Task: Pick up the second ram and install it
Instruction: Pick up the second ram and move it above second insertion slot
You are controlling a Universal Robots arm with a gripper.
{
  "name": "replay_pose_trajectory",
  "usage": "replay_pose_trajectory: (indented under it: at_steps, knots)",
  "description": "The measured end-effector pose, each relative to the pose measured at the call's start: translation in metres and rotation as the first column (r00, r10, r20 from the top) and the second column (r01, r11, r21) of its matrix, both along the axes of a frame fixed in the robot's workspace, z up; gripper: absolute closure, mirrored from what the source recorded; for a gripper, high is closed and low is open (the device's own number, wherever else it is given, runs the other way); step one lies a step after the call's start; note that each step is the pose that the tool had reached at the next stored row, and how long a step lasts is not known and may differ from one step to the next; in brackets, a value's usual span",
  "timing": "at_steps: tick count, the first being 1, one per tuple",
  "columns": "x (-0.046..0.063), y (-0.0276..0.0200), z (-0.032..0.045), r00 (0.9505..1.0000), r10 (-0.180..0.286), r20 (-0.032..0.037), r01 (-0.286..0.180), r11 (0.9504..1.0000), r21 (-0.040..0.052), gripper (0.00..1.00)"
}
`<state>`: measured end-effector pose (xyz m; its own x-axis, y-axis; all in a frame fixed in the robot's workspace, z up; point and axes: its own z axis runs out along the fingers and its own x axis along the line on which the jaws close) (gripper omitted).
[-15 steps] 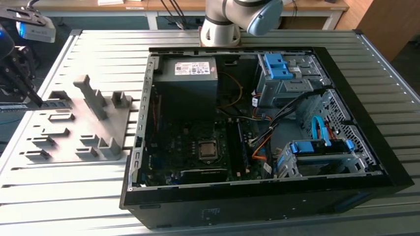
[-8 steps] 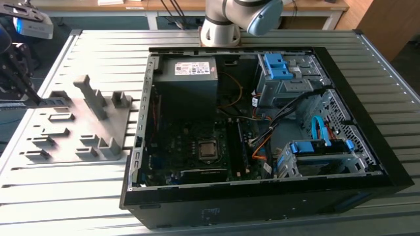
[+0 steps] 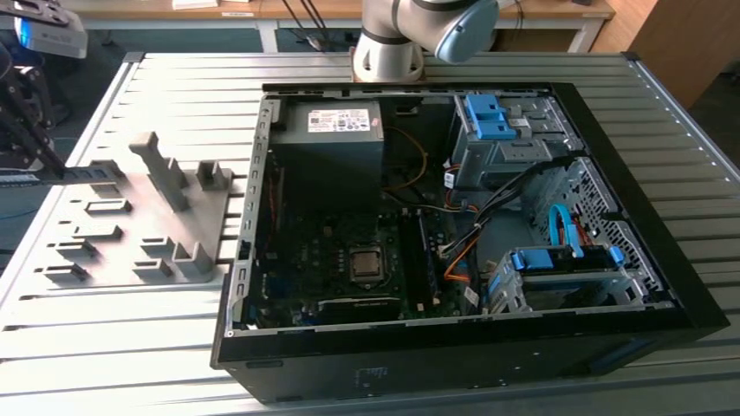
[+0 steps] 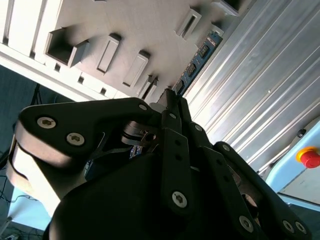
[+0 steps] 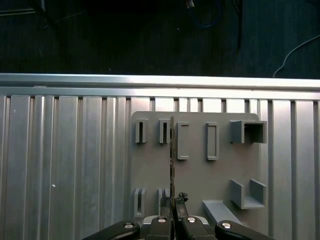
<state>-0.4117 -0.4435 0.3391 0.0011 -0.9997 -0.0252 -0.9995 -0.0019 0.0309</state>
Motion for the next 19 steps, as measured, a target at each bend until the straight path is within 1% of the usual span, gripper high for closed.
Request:
replay_pose_trajectory:
  at_steps: [9,19]
  knots:
    - [0.0,0.0,0.0169,1.0,0.0,-0.0001,0.0,1.0,0.0,0.86]
    - [0.0,0.0,0.0294,1.0,0.0,0.0001,0.0,1.0,0.0001,0.86]
